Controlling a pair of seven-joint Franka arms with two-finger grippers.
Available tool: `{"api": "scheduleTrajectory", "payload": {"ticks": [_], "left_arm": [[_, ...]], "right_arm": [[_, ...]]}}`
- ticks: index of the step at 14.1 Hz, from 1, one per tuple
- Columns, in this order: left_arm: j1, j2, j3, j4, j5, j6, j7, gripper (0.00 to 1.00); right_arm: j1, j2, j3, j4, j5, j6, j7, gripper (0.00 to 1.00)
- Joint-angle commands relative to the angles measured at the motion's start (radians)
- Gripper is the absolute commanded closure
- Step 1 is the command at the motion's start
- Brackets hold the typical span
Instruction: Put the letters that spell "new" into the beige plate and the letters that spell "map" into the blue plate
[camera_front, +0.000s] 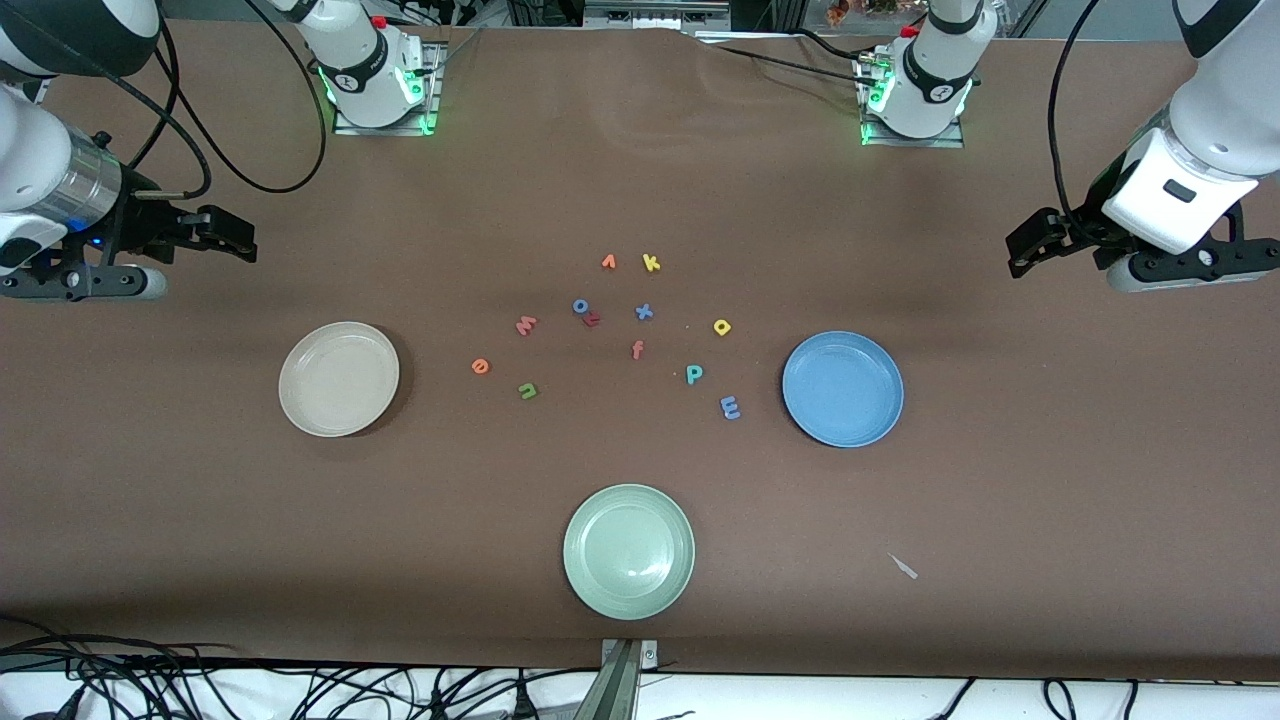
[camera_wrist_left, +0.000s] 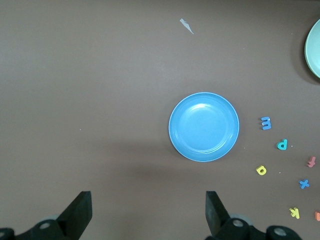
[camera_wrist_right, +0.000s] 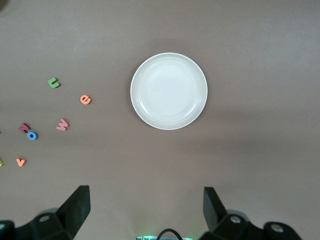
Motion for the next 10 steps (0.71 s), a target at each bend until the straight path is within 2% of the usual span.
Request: {"api": "scheduleTrajectory", "payload": {"ticks": [1,10], "left_arm": [[0.007,-0.012,-0.004,-0.006,-0.017,0.001,0.016,0.0],[0.006,-0.012,-0.004,-0.006,-0.017,0.001,0.017,0.0]], "right_arm": [[-0.008,-0.011,0.003,-0.009,0.008,-0.004,0.008,0.0],[-0.008,-0.009,0.003,-0.006,0.015,-0.002,0.008,0.0]]}}
